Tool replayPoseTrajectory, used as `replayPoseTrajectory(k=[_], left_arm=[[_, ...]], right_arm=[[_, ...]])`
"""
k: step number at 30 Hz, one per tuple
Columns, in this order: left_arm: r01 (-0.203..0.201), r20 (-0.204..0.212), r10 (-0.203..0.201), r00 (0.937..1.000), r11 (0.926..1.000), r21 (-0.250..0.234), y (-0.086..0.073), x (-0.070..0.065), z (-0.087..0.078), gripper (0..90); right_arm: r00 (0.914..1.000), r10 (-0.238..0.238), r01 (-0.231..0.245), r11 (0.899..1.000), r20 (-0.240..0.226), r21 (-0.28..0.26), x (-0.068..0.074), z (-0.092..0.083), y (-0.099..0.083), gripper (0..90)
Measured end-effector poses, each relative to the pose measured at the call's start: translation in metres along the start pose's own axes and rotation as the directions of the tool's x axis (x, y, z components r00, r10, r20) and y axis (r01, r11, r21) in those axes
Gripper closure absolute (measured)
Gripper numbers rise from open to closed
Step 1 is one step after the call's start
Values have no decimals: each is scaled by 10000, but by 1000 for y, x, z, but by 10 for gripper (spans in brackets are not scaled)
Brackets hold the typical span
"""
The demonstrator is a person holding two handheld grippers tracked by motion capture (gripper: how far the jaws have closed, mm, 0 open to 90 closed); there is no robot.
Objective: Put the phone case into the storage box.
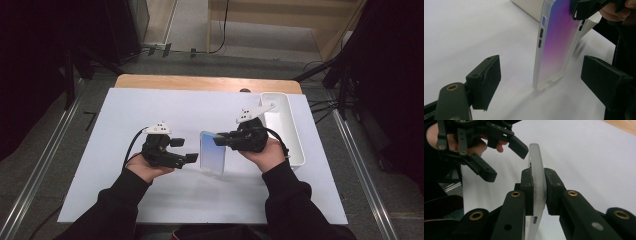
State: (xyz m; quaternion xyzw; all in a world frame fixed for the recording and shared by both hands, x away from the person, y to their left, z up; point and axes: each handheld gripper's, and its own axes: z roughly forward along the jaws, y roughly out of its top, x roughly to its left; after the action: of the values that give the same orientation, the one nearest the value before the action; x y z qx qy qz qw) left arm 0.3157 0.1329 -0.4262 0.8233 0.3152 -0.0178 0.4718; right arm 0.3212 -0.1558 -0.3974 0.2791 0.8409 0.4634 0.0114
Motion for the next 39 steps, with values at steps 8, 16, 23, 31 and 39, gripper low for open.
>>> replayPoseTrajectory(k=[8,16,23,31,39], left_arm=[[-504,405,496,9979,9985,190,6,-1,-1,166],[-829,794,808,9936,9963,231,10,-5,-1,166],[-994,1078,956,9896,9946,297,16,-6,-1,167],[-1371,1589,1300,9787,9899,349,17,-9,-1,221],[-1446,1996,1378,9701,9893,200,17,-9,-3,304]], right_arm=[[9951,-664,691,9970,-733,354,0,1,3,774],[9871,-1025,1106,9920,-1232,610,-1,5,3,774],[9780,-1242,1370,9883,-1675,668,-3,7,4,773],[9605,-1523,1726,9826,-2331,693,-2,11,6,773],[9397,-1659,1936,9789,-2992,652,-1,12,8,773]])
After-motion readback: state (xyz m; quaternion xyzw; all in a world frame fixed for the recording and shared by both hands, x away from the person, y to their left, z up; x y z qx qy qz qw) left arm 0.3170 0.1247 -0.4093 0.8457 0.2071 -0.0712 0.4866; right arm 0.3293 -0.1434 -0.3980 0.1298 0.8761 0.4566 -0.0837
